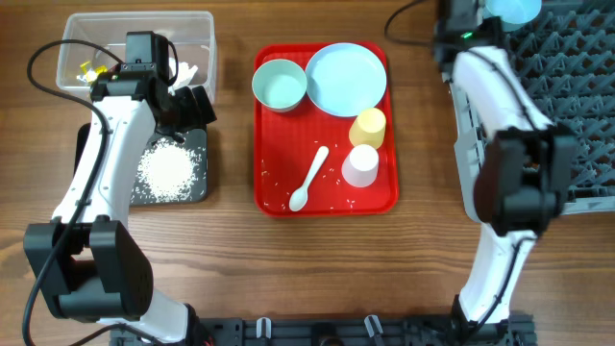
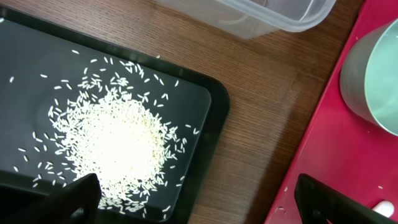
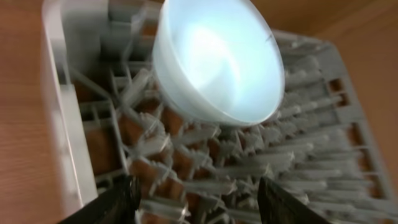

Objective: Sort waste into correct bins and load items into the dishwasher rack
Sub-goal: 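Lower the plate into the rack slots with the right gripper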

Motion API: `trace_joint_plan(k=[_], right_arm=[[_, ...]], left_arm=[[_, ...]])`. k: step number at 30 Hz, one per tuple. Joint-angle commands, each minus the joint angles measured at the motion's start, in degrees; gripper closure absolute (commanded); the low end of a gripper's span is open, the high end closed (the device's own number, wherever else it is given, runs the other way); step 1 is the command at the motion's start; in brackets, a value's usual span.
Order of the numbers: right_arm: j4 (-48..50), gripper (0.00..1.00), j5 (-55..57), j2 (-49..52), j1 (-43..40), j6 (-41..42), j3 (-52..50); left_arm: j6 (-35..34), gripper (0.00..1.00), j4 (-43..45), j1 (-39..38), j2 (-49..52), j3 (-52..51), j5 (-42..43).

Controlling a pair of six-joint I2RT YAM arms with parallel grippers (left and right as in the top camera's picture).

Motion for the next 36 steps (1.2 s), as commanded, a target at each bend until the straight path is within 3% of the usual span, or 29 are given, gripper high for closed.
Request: trace_joint_plan(k=[1,4,7,10,18,24,30,32,34,36], right_arm=[[-4.68,0.36,-21.00,-6.54,-5.46,12.13,7.41],[-6.47,0.37,-29.81,-6.54,-11.02,18.23,8.81],[-6.54,0.46,-38.36,-4.72,-17.40,24.28,8.79],[-5.62,0.47,-41.66,-2.34,-20.52,26.23,8.79],[-0.92,0.48,-44.24,2.67,-19.78,30.71,8.74],[-0.24,0.63,-46.66,6.47,-19.65,33.68,8.72],[0.72,0.64,-46.42,7.93,-19.47,33.68,8.72],[0.98,0.70,-46.38,8.26,-19.47,33.64,8.72],[0.63,0.96,-44.33,8.24,-19.47,33.42,8.72],[-0.98,0.96,-40.19,7.13,-19.47,31.82,8.74]], left_arm=[[-0.92,0.00,0.11,0.15,0.55,-0.37,0.50],[-0.92,0.00,0.11,0.15,0.55,-0.37,0.50],[-0.92,0.00,0.11,0.15,0.55,-0.37,0.50],[-0.92,0.00,0.11,0.15,0.55,-0.37,0.50],[-0.92,0.00,0.11,0.15,0.55,-0.37,0.50],[-0.92,0.00,0.11,0.15,0.55,-0.37,0.50],[-0.92,0.00,0.11,0.15,0.55,-0.37,0.50],[-0.92,0.00,0.11,0.15,0.55,-0.37,0.50],[-0.92,0.00,0.11,0.15,0.55,-0.37,0.50],[-0.92,0.00,0.11,0.15,0.55,-0.37,0.50]])
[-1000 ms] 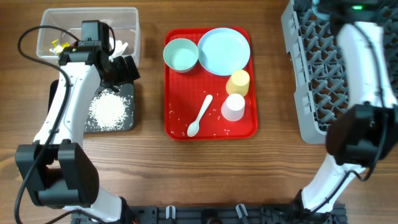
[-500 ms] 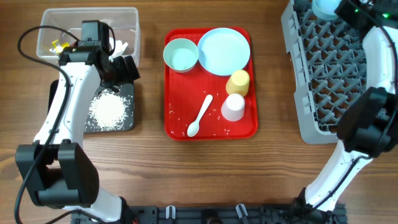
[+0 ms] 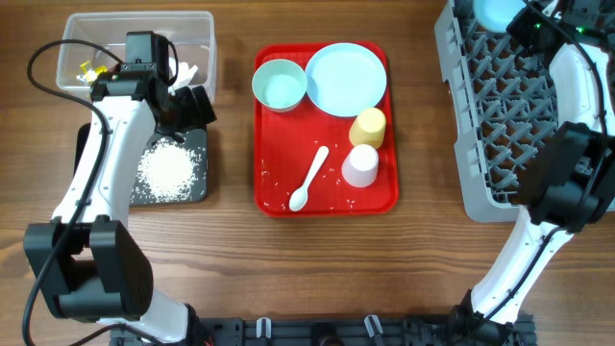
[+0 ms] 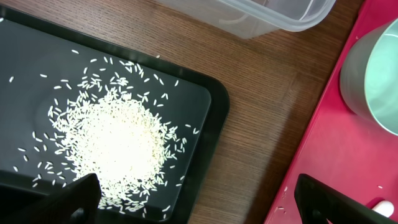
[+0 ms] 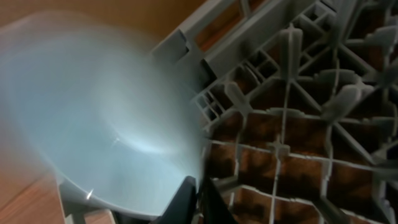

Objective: Sort waste into correct bins and load items into the dishwasher rack
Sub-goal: 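Lower the plate into the rack slots with the right gripper, then reach the right gripper to the red tray and grasp the pale green bowl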

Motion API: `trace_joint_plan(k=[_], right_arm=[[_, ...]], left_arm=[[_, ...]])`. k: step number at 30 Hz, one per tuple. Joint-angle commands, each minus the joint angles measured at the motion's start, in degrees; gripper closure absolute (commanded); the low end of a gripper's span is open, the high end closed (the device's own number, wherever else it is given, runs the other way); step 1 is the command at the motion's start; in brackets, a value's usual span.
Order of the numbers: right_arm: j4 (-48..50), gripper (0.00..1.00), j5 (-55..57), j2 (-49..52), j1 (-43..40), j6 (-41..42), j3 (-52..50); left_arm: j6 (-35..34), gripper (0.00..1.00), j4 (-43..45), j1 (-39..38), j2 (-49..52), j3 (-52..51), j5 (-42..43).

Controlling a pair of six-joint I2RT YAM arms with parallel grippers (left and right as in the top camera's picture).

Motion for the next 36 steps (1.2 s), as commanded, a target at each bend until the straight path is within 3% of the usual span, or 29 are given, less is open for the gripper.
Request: trace_joint_plan(k=[1,9,15,19,22,27,36], right_arm=[[-2.01,0.96,6.32,-0.39,0.17,-3.87,0.02],[-4.55,0.96,17.90,-8.11,2.91,-12.22,0.02],[-5.22,0.96,40.76,-9.29,9.94,-21.46,0.02],[-1.40,0.96,51.74,-9.09,14.95,-28.44,0.02],[5.46,0.96,62.29,-7.15,18.60,-39.36,-0.04],[13.33,0.96,73.66,-1.73,19.71,-49.96,-0.04],[12.85,0.96,74.16,1.51,19.74,-54.12,-0.24]], left_arm=[[-0.92,0.00,0.13,0.15,0.55,-0.37,0.50],[-0.92,0.00,0.13,0.15,0.55,-0.37,0.50],[-0.92,0.00,0.13,0.15,0.55,-0.37,0.50],[-0.92,0.00,0.13,0.15,0.55,-0.37,0.50],[-0.92,0.00,0.13,0.15,0.55,-0.37,0.50],[-0.92,0.00,0.13,0.15,0.55,-0.37,0.50],[-0.92,0.00,0.13,0.15,0.55,-0.37,0.50]])
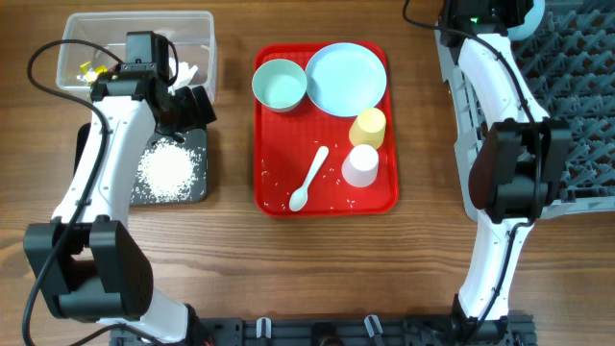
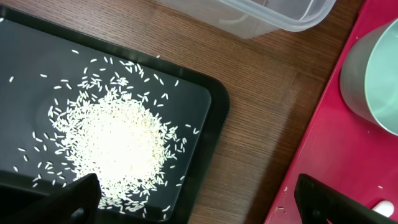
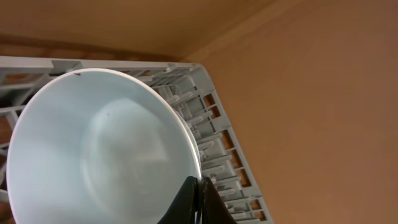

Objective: Sort waste into correct bins and load items into the dishwasher rack
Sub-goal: 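Reach the right gripper to the red tray and grasp the pale green bowl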

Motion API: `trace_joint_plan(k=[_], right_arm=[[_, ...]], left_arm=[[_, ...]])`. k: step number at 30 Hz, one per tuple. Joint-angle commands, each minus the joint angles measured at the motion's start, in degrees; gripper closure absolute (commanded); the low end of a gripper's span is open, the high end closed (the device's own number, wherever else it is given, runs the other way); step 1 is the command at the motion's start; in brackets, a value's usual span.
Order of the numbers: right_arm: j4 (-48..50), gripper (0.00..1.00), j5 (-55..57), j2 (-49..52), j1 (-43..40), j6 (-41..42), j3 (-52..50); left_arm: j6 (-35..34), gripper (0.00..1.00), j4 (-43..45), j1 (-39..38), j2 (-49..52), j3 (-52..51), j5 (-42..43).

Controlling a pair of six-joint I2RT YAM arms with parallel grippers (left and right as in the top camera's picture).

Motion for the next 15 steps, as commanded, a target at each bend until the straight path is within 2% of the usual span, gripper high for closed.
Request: trace_joint_plan(k=[1,15], right_arm=[[0.11,0.96,2.14,1.09,0.09,-2.03,-0.50],[-0.35,0.96,-0.17,1.09,2.86,-2.23,-6.29]], left_arm=[[-0.92,0.00,0.13,0.15,0.55,-0.37,0.50],[-0.92,0.00,0.13,0.15,0.55,-0.37,0.50]])
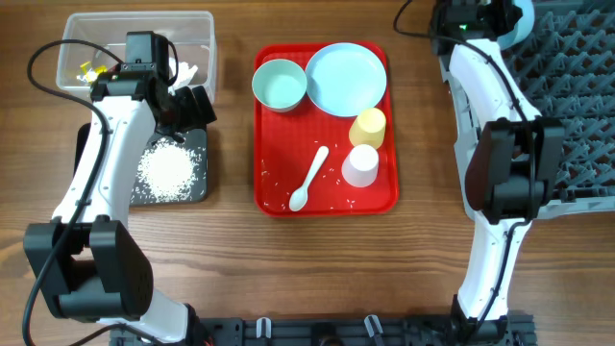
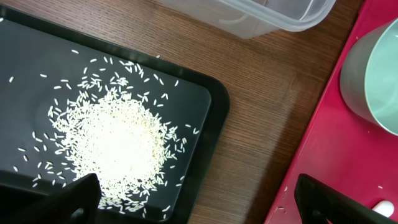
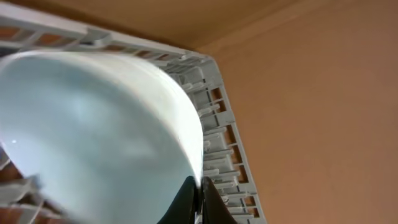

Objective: Sort waste into correct bins and load items into the dishwasher rack
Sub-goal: 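Reach the right gripper to the red tray and grasp the pale green bowl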

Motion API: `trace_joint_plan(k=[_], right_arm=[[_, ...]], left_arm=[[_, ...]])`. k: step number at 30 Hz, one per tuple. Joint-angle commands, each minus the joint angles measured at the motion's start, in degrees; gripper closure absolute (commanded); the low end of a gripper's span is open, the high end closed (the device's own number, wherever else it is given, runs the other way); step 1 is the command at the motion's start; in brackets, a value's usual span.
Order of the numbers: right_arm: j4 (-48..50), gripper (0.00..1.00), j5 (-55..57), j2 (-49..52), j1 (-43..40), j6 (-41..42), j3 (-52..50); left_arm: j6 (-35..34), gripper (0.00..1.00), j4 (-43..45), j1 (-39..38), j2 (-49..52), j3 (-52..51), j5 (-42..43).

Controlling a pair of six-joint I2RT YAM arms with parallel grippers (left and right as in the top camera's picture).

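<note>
My right gripper is shut on the rim of a pale blue bowl, held tilted over the far left corner of the grey dishwasher rack. From overhead, that gripper and bowl sit at the top edge, over the rack. On the red tray lie a second bowl, a plate, a yellow cup, a white cup and a white spoon. My left gripper hangs open and empty above the black tray's edge.
A black tray holds a heap of rice. Behind it stands a clear plastic bin with scraps inside. Loose rice grains dot the red tray. The right arm stretches along the rack's left wall.
The right gripper, still shut on the bowl, has shifted slightly left and the bowl now fills more of its wrist view, tilted. The left arm has not moved.
First the right gripper was open above the bowl, which lay in the rack's far left corner. Then it was shut on the bowl's rim with the arm over the rack's right side. Later it held the bowl at the far left corner, as now. The left arm stayed still.
</note>
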Motion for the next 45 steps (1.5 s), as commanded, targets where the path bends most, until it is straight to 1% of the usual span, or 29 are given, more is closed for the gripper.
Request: trace_joint_plan(k=[1,3,4,5,6,8,9,10,11,17,18,20,21,23,25,26,27,28,29,30,31,34,35,36,38,40,42,43,45], right_arm=[[-0.31,0.96,-1.25,1.07,1.38,-0.13,-2.40],[-0.70,0.95,-1.90,1.07,2.47,-0.04,-2.56],[-0.70,0.94,-2.14,1.07,3.41,-0.13,-2.56],[-0.61,0.85,-2.14,1.07,4.17,-0.15,-2.56],[-0.66,0.69,-2.23,1.07,4.92,-0.13,-2.56],[-1.40,0.55,-2.25,1.07,6.27,0.09,-2.56],[-2.25,0.40,-2.21,1.07,7.13,0.09,-2.56],[-2.54,0.35,-2.14,1.07,7.63,0.17,-2.56],[-2.54,0.32,-1.60,1.07,8.17,0.92,-2.56],[-3.56,0.25,-0.70,0.76,10.34,3.15,-2.54],[-3.58,0.24,-1.03,0.31,10.71,4.46,-2.49],[-4.68,0.21,-5.11,-1.29,11.47,7.34,-2.49],[-5.88,0.21,-7.80,-2.12,11.89,9.25,-2.49],[-10.05,0.20,-16.79,-4.55,13.14,14.60,-2.25],[-15.89,0.20,-31.23,-6.67,14.69,20.09,-1.27],[-18.93,0.21,-40.70,-7.28,15.72,24.02,-0.33],[-20.31,0.21,-46.93,-7.39,16.33,26.45,0.26],[-21.05,0.22,-53.37,-7.39,16.96,28.89,0.55],[-21.40,0.26,-60.70,-7.37,17.68,32.04,0.57],[-21.40,0.30,-66.40,-7.23,18.38,35.60,0.50],[-21.18,0.32,-69.79,-6.91,19.04,38.62,0.50],[-19.82,0.34,-71.25,-5.40,21.07,44.65,0.50],[-19.37,0.37,-71.25,-4.33,21.92,46.49,0.50],[-19.21,0.38,-71.23,-3.65,22.51,46.93,0.50],[-19.04,0.46,-69.68,-1.60,23.80,48.98,0.50],[-18.99,0.52,-67.49,-0.61,24.50,51.08,0.50],[-19.02,0.63,-65.11,0.81,25.09,53.53,0.50],[-19.04,0.65,-64.48,1.03,25.27,54.14,0.50],[-19.02,0.72,-62.66,1.75,25.77,54.60,0.46]], left_arm=[[-0.92,0.00,0.11,0.15,0.55,-0.37,0.50],[-0.92,0.00,0.11,0.15,0.55,-0.37,0.50],[-0.92,0.00,0.11,0.15,0.55,-0.37,0.50],[-0.92,0.00,0.11,0.15,0.55,-0.37,0.50],[-0.92,0.00,0.11,0.15,0.55,-0.37,0.50],[-0.92,0.00,0.11,0.15,0.55,-0.37,0.50],[-0.92,0.00,0.11,0.15,0.55,-0.37,0.50],[-0.92,0.00,0.11,0.15,0.55,-0.37,0.50],[-0.92,0.00,0.11,0.15,0.55,-0.37,0.50],[-0.92,0.00,0.11,0.15,0.55,-0.37,0.50],[-0.92,0.00,0.11,0.15,0.55,-0.37,0.50],[-0.92,0.00,0.11,0.15,0.55,-0.37,0.50],[-0.92,0.00,0.11,0.15,0.55,-0.37,0.50],[-0.92,0.00,0.11,0.15,0.55,-0.37,0.50],[-0.92,0.00,0.11,0.15,0.55,-0.37,0.50],[-0.92,0.00,0.11,0.15,0.55,-0.37,0.50],[-0.92,0.00,0.11,0.15,0.55,-0.37,0.50],[-0.92,0.00,0.11,0.15,0.55,-0.37,0.50],[-0.92,0.00,0.11,0.15,0.55,-0.37,0.50],[-0.92,0.00,0.11,0.15,0.55,-0.37,0.50],[-0.92,0.00,0.11,0.15,0.55,-0.37,0.50],[-0.92,0.00,0.11,0.15,0.55,-0.37,0.50],[-0.92,0.00,0.11,0.15,0.55,-0.37,0.50],[-0.92,0.00,0.11,0.15,0.55,-0.37,0.50],[-0.92,0.00,0.11,0.15,0.55,-0.37,0.50],[-0.92,0.00,0.11,0.15,0.55,-0.37,0.50],[-0.92,0.00,0.11,0.15,0.55,-0.37,0.50],[-0.92,0.00,0.11,0.15,0.55,-0.37,0.50],[-0.92,0.00,0.11,0.15,0.55,-0.37,0.50]])
